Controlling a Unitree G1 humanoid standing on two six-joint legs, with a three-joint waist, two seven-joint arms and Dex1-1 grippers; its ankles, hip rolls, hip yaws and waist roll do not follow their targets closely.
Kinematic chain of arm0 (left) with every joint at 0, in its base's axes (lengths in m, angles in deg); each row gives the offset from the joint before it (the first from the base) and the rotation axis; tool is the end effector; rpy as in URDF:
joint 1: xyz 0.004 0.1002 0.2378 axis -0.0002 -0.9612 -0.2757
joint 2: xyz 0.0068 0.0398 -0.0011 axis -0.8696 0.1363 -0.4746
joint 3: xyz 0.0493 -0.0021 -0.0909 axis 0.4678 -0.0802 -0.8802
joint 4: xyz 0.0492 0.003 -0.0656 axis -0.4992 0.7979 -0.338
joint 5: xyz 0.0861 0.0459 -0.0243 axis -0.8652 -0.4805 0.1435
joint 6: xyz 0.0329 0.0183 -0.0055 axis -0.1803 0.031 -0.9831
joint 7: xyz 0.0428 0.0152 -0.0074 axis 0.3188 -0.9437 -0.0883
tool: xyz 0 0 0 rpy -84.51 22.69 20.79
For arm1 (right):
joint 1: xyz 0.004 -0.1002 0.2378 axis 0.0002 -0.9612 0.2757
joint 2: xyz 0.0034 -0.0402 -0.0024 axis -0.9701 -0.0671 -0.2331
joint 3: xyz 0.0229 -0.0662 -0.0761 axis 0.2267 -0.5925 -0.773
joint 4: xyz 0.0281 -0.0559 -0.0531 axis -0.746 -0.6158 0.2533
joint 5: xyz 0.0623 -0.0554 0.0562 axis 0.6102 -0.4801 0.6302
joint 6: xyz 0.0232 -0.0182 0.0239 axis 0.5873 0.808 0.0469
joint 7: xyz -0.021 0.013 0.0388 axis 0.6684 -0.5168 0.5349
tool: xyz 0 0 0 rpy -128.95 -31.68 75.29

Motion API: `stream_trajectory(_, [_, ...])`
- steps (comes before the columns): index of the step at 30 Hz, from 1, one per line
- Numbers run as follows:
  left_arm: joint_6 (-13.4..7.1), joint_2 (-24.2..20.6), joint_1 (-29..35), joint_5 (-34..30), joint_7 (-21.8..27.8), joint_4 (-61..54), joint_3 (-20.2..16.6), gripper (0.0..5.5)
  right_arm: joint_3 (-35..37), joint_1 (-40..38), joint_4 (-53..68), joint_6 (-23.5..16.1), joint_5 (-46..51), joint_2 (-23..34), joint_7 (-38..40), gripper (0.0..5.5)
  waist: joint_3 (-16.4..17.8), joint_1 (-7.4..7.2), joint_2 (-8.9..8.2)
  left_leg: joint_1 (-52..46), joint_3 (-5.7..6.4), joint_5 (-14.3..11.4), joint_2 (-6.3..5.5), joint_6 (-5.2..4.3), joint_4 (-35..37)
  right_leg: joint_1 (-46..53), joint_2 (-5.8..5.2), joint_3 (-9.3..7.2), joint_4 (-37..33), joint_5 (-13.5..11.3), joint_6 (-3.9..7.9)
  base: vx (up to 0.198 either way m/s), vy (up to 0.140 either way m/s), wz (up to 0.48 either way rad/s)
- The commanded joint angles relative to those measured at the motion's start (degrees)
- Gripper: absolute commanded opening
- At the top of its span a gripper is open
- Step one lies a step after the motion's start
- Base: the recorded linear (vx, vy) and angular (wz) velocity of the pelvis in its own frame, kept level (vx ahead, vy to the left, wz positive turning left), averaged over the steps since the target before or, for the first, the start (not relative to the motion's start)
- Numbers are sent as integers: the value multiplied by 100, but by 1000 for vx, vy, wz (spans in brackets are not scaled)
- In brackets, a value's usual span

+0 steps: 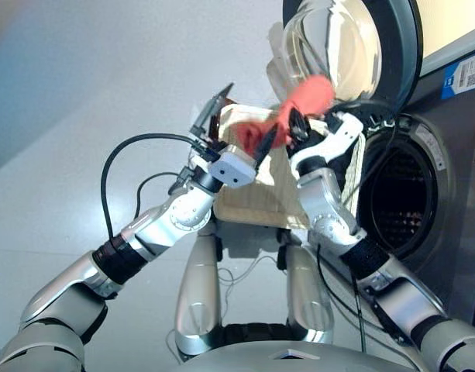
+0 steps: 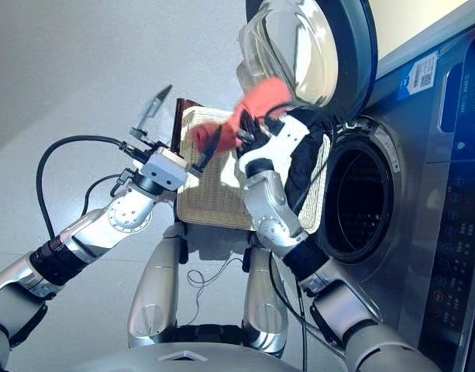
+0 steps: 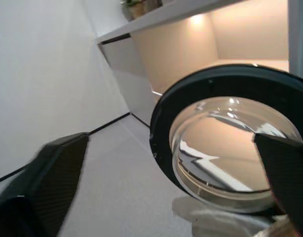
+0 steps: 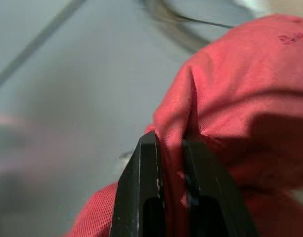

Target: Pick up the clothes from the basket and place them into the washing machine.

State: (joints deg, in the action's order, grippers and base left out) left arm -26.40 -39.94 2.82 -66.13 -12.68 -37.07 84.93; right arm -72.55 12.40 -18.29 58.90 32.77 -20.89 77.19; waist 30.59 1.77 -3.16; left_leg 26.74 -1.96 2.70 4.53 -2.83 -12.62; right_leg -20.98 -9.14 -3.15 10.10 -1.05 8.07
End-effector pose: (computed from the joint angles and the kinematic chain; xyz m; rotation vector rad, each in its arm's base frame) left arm 0.2396 0.1094 0.1461 0.5164 -0.8545 -0.3845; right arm 0.2698 -0.1109 0.0971 0.6408 -0.1844 -0.0019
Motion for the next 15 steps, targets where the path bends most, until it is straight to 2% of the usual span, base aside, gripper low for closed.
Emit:
stream_trajectory(1, [-597, 203, 49, 352, -177, -703, -89, 550, 622, 72, 179, -537, -914, -144, 245, 0, -80, -10, 179, -111, -270, -148, -272, 39, -62, -574, -15, 180, 532, -52, -16, 0, 0, 0])
stream_trajectory(8, [-770, 348, -77, 872, -152, -639, -218, 550, 1052, -314, -742, -615, -1554, -166, 687, 0, -80, -33, 189, -66, -238, -167, -282, 33, -103, -594, -45, 149, 551, -48, 2, 0, 0, 0])
stream_trajectory(15, [-840, 560, -179, 1348, -43, -592, -345, 550, 1344, -397, -1918, -610, -1605, -384, 1036, 0, -80, -18, 216, -1, -230, -200, -292, 32, -150, -646, -47, 154, 582, -39, 8, 0, 0, 0])
